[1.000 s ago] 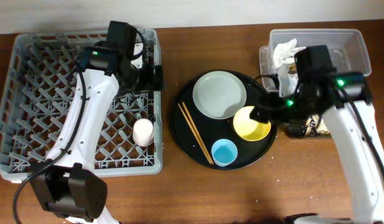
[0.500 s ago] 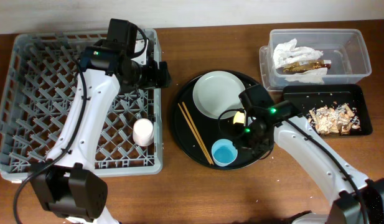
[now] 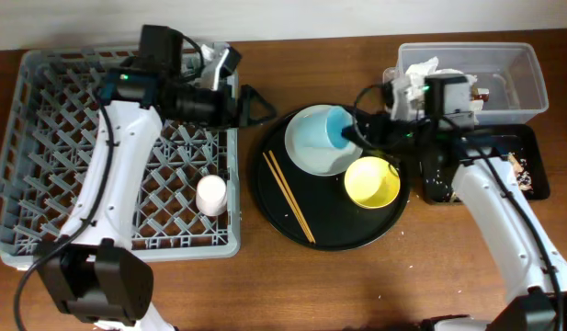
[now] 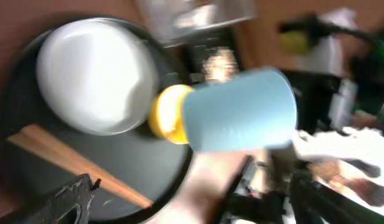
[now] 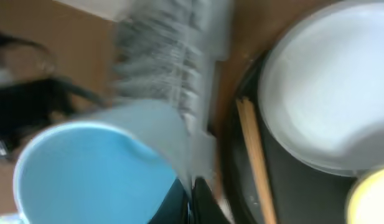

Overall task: Sort waste into correct bins and load items into the dishwasher rack
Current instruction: 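Grasp the blue cup with the right gripper and lift it, then hand the blue cup from the right gripper to the left gripper, then place the blue cup in the dish rack with the left gripper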

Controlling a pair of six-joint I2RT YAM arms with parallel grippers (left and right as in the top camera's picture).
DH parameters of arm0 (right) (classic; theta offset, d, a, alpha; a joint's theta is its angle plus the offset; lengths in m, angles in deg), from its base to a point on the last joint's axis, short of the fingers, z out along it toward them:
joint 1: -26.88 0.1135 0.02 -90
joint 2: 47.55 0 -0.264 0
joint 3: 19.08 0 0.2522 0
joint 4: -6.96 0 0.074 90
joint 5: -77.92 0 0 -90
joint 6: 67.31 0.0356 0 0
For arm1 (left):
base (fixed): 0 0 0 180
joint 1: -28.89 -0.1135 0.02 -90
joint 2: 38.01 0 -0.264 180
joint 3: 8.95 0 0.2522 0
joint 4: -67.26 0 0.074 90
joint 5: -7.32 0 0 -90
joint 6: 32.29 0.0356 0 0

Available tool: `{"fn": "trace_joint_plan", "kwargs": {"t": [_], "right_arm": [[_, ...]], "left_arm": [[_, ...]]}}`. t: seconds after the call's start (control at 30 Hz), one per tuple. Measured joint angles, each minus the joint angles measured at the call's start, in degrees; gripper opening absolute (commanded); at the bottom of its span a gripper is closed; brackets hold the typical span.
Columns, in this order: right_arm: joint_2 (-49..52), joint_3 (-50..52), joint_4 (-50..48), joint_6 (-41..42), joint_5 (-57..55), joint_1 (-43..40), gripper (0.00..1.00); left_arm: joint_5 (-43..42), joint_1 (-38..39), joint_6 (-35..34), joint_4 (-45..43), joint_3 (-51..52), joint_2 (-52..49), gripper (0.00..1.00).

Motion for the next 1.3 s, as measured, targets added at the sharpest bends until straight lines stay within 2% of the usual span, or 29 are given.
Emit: {"fn": "trace_joint_plan", "kwargs": {"t": [0.03,0.13,0.23,0.37,0.5,0.57,0.7,0.73,0.8,0.9,0.97,1.03,1.07,1.13,1.2,1.23,1.27,1.3], "right_arm": [[0.1,0.2,-5.7,1.5,3.0,-0.3,0.04],[0.5,0.1,-22.3,8.6,10.6,-0.2,0.04],[1.2,0.1,-31.8,14.1,14.2,0.6,0.04],[1.6,0.1,-35.8,16.5,15.1,6.7,0.04],[2.1,0.1,-36.5,16.7,15.1,9.2,0.04],[3.6,0.1,-36.7,16.6,15.1,9.5,0.04],[5.2,0.1,-38.2,16.7,15.8,9.5,0.04],[5.2,0.1,-38.2,16.7,15.8,9.5,0.05],[5.2,0.1,-38.2,16.8,15.7,9.5,0.47],[5.3,0.1,-37.9,16.2,14.6,9.5,0.76],[5.3,0.1,-37.8,15.1,14.5,9.5,0.84],[5.3,-0.1,-34.5,13.3,13.9,9.3,0.88],[5.5,-0.3,-28.0,11.2,12.3,8.7,0.88],[5.6,-0.4,-13.9,5.7,5.7,7.3,0.89],[5.7,-0.4,-6.4,3.0,-0.5,7.1,0.93],[5.7,-0.4,-4.2,1.5,-4.3,7.1,0.94],[5.7,-0.4,-4.0,0.8,-5.2,7.1,0.95],[5.7,-0.4,-3.8,-0.3,-6.6,7.1,0.95]], "left_arm": [[-3.6,-0.5,1.2,-0.1,0.0,0.0,0.99],[-22.4,-1.4,6.5,-2.8,0.0,0.0,0.99],[-29.3,-1.3,9.0,-3.3,0.0,0.0,0.99],[-30.2,-1.3,9.7,-3.4,0.0,0.0,0.99],[-29.3,-1.3,9.7,-3.4,0.0,0.0,0.98],[-29.1,-1.3,9.9,-3.3,0.0,0.0,0.9],[-27.6,-0.6,10.5,-3.4,0.0,0.0,0.64],[-27.6,-0.6,10.6,-3.5,0.0,0.0,0.63],[-27.8,-0.6,10.5,-3.5,0.0,0.0,0.63],[-27.8,-0.6,10.5,-3.5,0.0,0.0,0.62],[-27.6,-1.7,10.5,-3.8,0.0,0.0,0.61],[-23.4,-4.7,10.5,-3.8,0.0,0.0,0.61],[-17.6,-7.1,10.5,-3.5,0.0,0.0,0.6],[-1.3,-10.1,9.0,-3.3,0.0,0.0,0.58],[14.1,-10.0,6.6,-1.6,0.0,0.0,0.58],[25.4,-9.4,5.3,0.6,0.0,0.0,0.59],[31.0,-8.9,4.8,2.2,-0.3,0.0,0.59],[40.8,-7.4,4.4,6.1,-0.7,0.0,0.59]]}}
